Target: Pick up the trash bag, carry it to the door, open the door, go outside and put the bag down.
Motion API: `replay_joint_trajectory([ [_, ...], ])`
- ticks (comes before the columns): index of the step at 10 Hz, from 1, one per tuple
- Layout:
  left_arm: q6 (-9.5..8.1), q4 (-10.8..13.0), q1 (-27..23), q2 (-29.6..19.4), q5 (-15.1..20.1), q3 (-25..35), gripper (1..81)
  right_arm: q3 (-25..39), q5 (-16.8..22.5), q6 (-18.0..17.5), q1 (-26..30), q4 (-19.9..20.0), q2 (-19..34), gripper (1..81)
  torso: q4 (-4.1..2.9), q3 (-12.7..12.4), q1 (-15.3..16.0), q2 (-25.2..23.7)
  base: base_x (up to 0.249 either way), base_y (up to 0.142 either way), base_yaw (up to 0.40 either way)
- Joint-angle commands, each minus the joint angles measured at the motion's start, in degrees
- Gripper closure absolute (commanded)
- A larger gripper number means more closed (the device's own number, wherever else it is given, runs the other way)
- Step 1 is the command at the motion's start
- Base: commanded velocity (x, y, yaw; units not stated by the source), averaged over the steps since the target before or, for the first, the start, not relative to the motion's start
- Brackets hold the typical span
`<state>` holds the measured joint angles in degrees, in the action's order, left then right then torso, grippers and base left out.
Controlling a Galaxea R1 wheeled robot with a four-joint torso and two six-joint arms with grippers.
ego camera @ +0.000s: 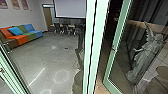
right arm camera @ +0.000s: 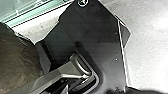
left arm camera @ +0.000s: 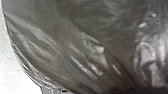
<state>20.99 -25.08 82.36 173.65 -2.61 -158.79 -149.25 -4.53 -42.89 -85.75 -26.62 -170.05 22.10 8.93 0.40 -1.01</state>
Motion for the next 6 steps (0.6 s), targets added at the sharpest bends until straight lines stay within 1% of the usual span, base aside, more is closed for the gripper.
replay_joint_trajectory([
  [1, 0.19, 0.3, -2.6, 0.2, 4.0, 0.1, 81.1, 0.2, 2.5, 0.0, 1.9, 0.6, 0.4, 1.0, 0.0, 0.0, 0.0, 0.0, 0.0, 0.0, 0.0],
  [6, 0.19, 0.2, -2.7, -0.1, 4.2, 0.1, 81.1, 0.0, 2.5, 0.0, 2.0, 0.3, 0.2, 1.0, 0.0, 0.0, 0.0, 0.0, 0.0, 0.0, 0.0],
])
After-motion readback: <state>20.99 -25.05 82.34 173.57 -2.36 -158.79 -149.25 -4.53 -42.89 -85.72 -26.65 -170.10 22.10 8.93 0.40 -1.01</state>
